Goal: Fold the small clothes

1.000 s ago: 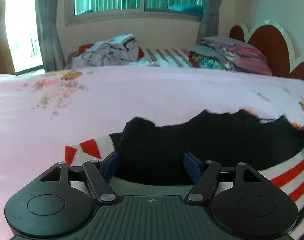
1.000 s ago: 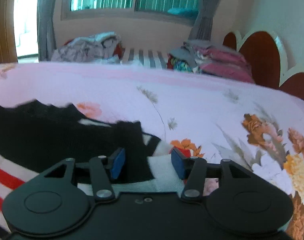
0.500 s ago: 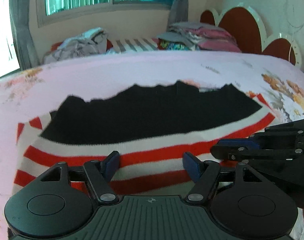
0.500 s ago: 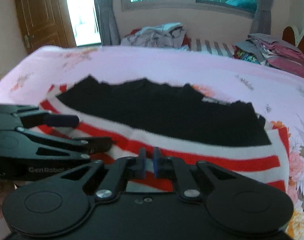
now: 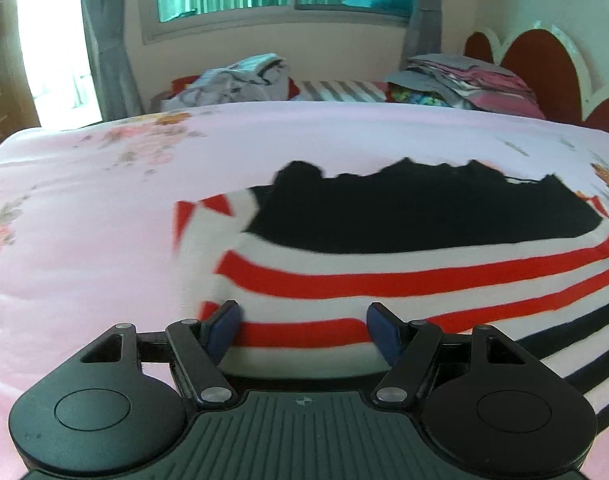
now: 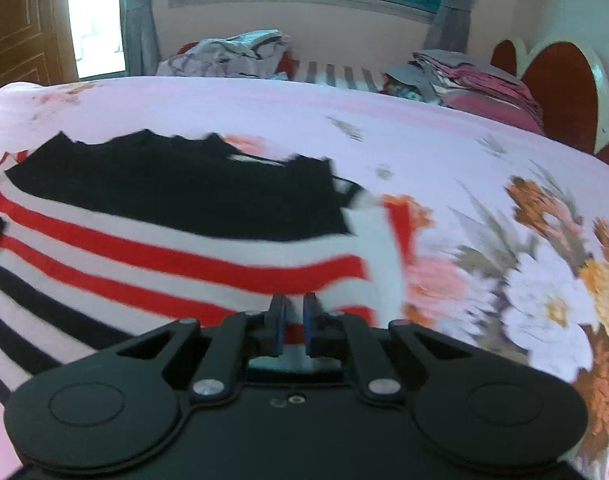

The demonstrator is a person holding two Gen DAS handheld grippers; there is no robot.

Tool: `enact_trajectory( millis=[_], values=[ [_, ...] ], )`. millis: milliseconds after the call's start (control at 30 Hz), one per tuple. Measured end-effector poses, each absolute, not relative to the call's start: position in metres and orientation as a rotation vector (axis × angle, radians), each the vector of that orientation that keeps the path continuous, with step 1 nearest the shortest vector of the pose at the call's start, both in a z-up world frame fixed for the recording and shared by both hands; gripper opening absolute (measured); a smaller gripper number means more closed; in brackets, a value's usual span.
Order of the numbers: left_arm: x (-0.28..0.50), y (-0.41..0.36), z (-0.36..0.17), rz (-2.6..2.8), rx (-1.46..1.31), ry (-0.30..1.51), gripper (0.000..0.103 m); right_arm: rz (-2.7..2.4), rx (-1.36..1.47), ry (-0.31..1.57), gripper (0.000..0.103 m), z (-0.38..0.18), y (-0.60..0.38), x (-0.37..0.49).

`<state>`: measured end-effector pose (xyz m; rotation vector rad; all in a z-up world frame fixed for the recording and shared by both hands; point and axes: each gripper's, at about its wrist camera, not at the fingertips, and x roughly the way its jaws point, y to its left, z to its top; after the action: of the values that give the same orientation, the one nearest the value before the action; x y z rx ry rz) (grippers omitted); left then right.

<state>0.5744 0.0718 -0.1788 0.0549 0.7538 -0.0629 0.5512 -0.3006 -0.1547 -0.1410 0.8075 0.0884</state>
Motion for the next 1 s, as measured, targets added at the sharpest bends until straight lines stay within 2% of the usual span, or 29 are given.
enact_trajectory(
  millis=[233,267,300,367,733,1000],
  values=[
    [0.579,0.07,-0.178,-0.046,0.065,0.769,0.07,0.019,-0.144,0.817,0.007,-0.154,-0.298,0.552],
    [0.575,0.066,-0.171,-0.035,0.068,0.766,0.07,0.011,-0.143,0.805,0.013,-0.147,-0.292,0.55],
    [0.569,0.062,-0.165,-0.039,0.068,0.745,0.07,0.018,-0.137,0.78,0.028,-0.14,-0.287,0.543],
    [0.555,0.051,-0.155,-0.072,0.06,0.718,0.07,0.072,-0.121,0.733,0.036,-0.128,-0.27,0.526],
    [0.523,-0.018,-0.177,-0.181,0.13,0.785,0.071,0.322,-0.165,0.826,0.026,-0.151,-0.177,0.495],
    [0.499,0.004,-0.178,-0.162,0.13,0.783,0.072,0.283,-0.163,0.856,0.027,-0.153,-0.193,0.479]
  ],
)
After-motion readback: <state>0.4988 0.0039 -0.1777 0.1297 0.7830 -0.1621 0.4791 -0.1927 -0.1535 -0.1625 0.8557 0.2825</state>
